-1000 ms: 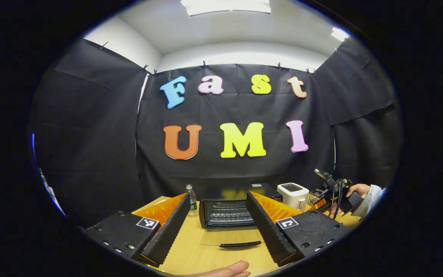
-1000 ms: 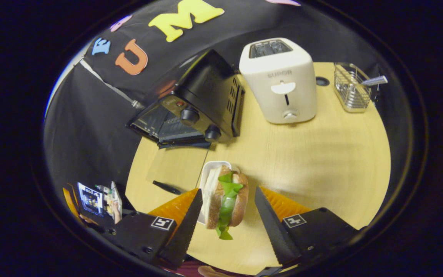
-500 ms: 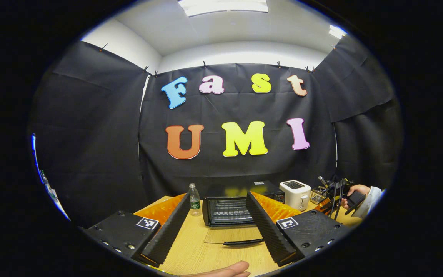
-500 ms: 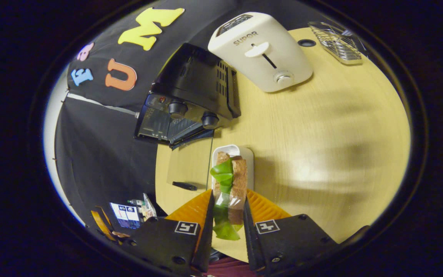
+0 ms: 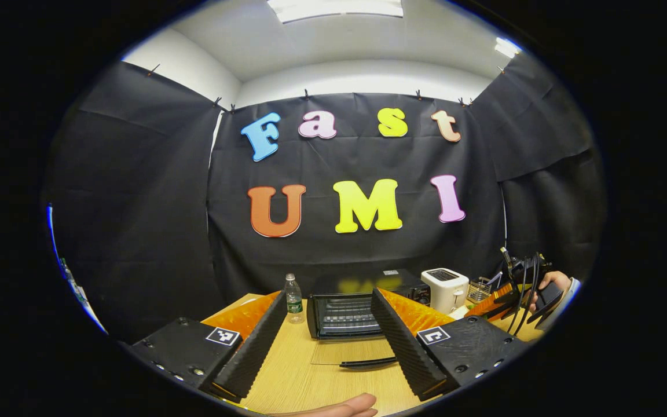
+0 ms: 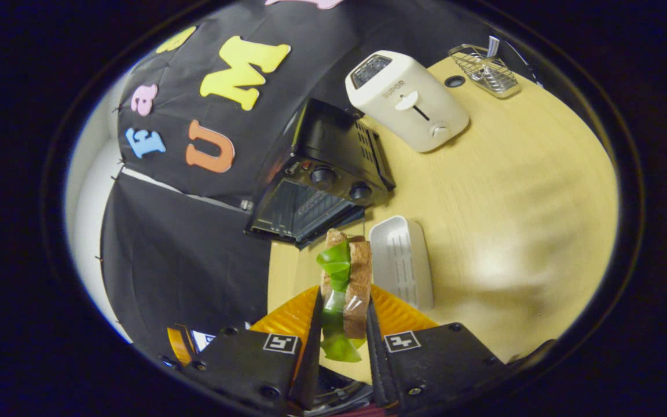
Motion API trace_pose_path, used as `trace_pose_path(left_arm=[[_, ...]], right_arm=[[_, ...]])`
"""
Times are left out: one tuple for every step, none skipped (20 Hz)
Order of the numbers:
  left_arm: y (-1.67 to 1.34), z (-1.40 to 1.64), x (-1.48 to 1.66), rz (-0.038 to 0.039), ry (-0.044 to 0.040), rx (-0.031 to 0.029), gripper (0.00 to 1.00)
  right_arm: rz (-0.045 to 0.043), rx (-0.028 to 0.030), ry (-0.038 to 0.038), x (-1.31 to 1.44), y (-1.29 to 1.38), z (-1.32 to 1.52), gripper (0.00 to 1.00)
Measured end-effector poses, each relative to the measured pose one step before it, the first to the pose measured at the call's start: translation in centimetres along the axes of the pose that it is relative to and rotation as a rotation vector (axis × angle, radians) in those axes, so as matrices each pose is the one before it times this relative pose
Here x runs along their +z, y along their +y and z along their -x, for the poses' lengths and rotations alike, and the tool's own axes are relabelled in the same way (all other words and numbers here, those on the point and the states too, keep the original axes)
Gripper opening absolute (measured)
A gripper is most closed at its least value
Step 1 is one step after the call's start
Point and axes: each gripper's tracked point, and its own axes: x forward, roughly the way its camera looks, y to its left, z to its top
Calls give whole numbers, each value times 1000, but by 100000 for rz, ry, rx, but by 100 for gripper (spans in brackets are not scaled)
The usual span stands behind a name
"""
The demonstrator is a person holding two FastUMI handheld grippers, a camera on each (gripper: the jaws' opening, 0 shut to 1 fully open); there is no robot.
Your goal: Open the electric oven with the left hand, put the food in, and close the electric oven.
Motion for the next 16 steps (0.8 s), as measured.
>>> trace_pose_path(left_arm=[[100, 97, 95, -433, -451, 188, 95], [22, 220, 1, 15, -233, -189, 95], [-106, 136, -13, 309, 162, -498, 95], [5, -184, -183, 264, 313, -517, 95], [-20, -30, -36, -32, 83, -432, 95], [82, -39, -183, -344, 215, -253, 95], [144, 98, -25, -436, 154, 234, 95], [184, 182, 27, -509, -118, 351, 95], [225, 90, 73, -422, -572, 188, 95], [120, 99, 194, -185, -883, 11, 95], [99, 126, 56, 268, -765, -99, 95], [120, 185, 8, 471, -207, -386, 95], [146, 300, -98, 717, -152, -295, 95], [132, 280, 275, 762, -728, -319, 96], [232, 211, 193, 813, -1083, -293, 95], [90, 294, 98, 597, -786, -745, 95]], right_arm=[[-1890, 3148, -3342, -96, 940, -670, 40], [-2042, 3658, -3704, -190, 1067, -855, 40], [-1458, 3909, -3227, -196, 1113, -832, 40], [-400, 3854, -2418, -538, 1058, -892, 40], [209, 3114, -1824, -624, 788, -1198, 31], [1029, 1939, -1204, -833, 599, -997, 40], [357, 500, -1799, -571, 325, -1090, 40], [-244, -144, -2215, -445, 168, -1145, 40], [-888, 294, -2701, -399, 146, -1239, 40], [-679, 1454, -2914, -401, 517, -1339, 31], [-22, 1736, -2316, -224, 431, -1290, 40], [292, 427, -2389, -351, 73, -1073, 40], [383, -1500, -3091, -175, -338, -1115, 40], [760, -2580, -3375, -163, -462, -1093, 40], [407, -1990, -3247, -124, -396, -1140, 40], [-279, -591, -3421, -271, 197, -1161, 40]])
